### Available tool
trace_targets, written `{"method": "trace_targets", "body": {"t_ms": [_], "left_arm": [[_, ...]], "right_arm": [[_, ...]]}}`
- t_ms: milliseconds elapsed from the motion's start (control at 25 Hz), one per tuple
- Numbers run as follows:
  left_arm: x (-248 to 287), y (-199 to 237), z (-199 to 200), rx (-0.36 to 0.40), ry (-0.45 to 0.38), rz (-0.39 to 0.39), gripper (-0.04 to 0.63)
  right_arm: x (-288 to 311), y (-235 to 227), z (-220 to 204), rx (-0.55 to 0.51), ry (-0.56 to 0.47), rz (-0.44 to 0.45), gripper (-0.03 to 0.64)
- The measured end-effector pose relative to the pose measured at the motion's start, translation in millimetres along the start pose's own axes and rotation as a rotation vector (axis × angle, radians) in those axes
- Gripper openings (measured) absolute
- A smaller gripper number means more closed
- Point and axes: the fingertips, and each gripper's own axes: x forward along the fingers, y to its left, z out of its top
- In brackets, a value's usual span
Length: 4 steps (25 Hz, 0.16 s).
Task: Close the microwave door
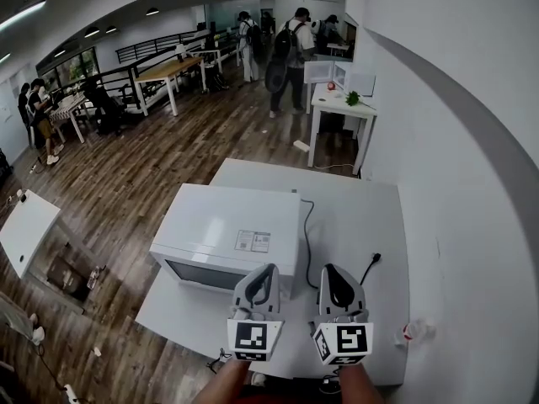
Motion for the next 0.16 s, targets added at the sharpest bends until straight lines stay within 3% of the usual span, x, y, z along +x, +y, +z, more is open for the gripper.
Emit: {"method": "trace_targets", "body": {"t_ms": [160], "left_arm": [[4.2,1.6,-0.7,0.001,-0.007,-0.004,0.026]], "right_arm": [[3.5,-0.7,-1.8,-0.006,-0.005,-0.004,0.029]]}}
